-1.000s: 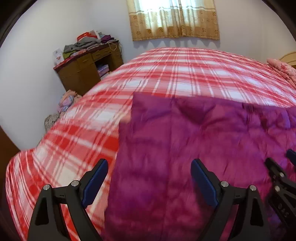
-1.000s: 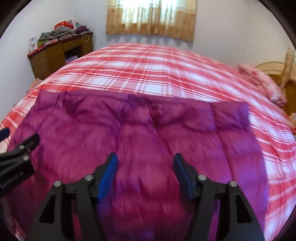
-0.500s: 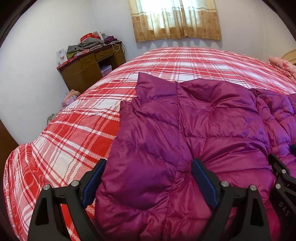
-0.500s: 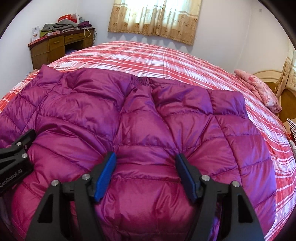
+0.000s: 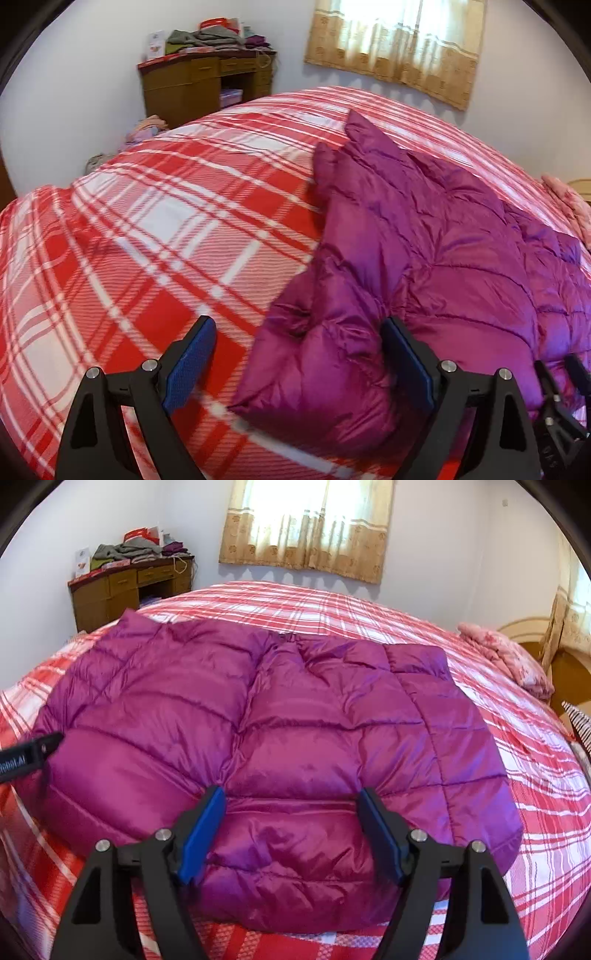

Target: Fold large clothes

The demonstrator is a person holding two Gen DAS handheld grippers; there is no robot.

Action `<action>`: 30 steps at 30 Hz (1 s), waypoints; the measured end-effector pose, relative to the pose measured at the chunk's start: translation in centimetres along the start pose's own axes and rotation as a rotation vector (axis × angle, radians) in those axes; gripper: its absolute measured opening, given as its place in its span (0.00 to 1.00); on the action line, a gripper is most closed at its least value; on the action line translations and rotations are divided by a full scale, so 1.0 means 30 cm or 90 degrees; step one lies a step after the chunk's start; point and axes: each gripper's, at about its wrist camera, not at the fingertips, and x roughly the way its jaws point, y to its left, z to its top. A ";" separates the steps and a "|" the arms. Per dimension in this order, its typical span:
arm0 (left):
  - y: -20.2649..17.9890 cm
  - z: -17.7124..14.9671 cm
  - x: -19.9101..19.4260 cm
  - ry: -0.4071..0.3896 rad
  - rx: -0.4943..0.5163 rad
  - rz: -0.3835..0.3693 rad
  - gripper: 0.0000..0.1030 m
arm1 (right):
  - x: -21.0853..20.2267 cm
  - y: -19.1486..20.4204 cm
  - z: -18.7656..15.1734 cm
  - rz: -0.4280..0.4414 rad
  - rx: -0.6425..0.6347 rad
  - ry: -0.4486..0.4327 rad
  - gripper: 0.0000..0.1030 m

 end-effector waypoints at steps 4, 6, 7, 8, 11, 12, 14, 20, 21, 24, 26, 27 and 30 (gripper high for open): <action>0.004 0.003 0.006 0.001 -0.001 -0.043 0.74 | 0.035 0.013 0.017 -0.005 -0.007 0.020 0.76; -0.005 0.002 0.004 0.003 0.007 -0.076 0.59 | 0.035 0.017 0.009 -0.006 -0.006 0.020 0.76; -0.007 0.001 0.002 0.005 0.007 -0.084 0.57 | 0.033 0.020 0.005 -0.007 -0.006 0.018 0.76; -0.008 0.000 0.000 0.007 0.006 -0.093 0.54 | 0.031 0.019 0.003 -0.006 -0.005 0.017 0.76; 0.000 0.002 -0.006 0.014 -0.004 -0.124 0.36 | 0.027 0.017 -0.003 -0.005 -0.003 0.017 0.76; 0.003 0.003 -0.009 0.019 -0.006 -0.142 0.23 | 0.027 0.016 -0.003 -0.005 -0.002 0.017 0.76; 0.002 0.007 -0.015 0.023 -0.007 -0.168 0.15 | 0.027 0.014 -0.007 -0.002 0.001 0.018 0.76; 0.009 0.005 -0.067 -0.007 0.001 -0.171 0.07 | 0.028 0.008 -0.001 -0.003 0.000 0.022 0.76; 0.014 0.005 -0.075 -0.012 0.003 -0.170 0.06 | 0.026 0.012 0.000 -0.006 0.000 0.023 0.76; 0.011 -0.010 -0.122 -0.059 0.034 -0.146 0.06 | 0.021 0.018 0.003 -0.006 0.007 0.025 0.76; 0.021 -0.019 -0.130 -0.065 0.036 -0.143 0.06 | 0.017 0.028 0.003 -0.012 0.009 0.025 0.76; 0.030 -0.017 -0.129 -0.064 0.032 -0.145 0.06 | 0.013 0.037 0.001 -0.017 0.009 0.025 0.76; 0.083 -0.016 -0.151 -0.066 0.009 -0.148 0.05 | 0.002 0.075 -0.001 -0.021 0.003 0.022 0.76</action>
